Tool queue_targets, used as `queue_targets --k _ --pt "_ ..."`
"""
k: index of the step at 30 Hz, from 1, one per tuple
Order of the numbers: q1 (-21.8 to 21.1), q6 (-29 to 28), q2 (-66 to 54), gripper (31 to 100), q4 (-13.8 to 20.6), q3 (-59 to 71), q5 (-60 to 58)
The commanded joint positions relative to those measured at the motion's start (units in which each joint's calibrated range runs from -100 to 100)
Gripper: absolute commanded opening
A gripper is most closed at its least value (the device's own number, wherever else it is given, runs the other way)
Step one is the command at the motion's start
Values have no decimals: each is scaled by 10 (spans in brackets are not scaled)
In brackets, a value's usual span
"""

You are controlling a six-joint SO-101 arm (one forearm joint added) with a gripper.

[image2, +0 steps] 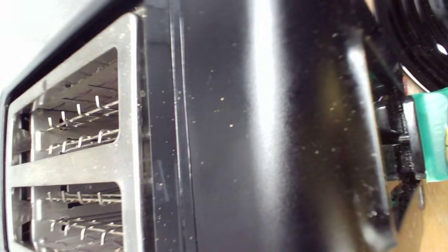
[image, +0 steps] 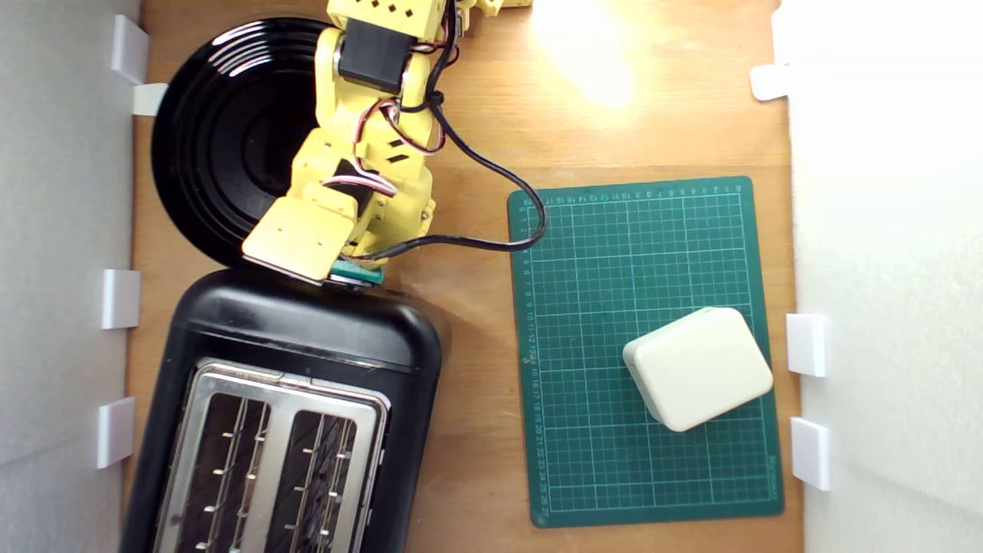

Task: Start toaster

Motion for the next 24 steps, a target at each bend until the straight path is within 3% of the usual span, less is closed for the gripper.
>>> queue_targets --k 1,15,20,24 --pt "0 2 -34 313 -1 -26 10" --pt "-2 5 -223 313 -6 -64 10" --pt "-33 0 -315 313 -7 -43 10" --pt "-85 -21 -401 313 -6 39 8"
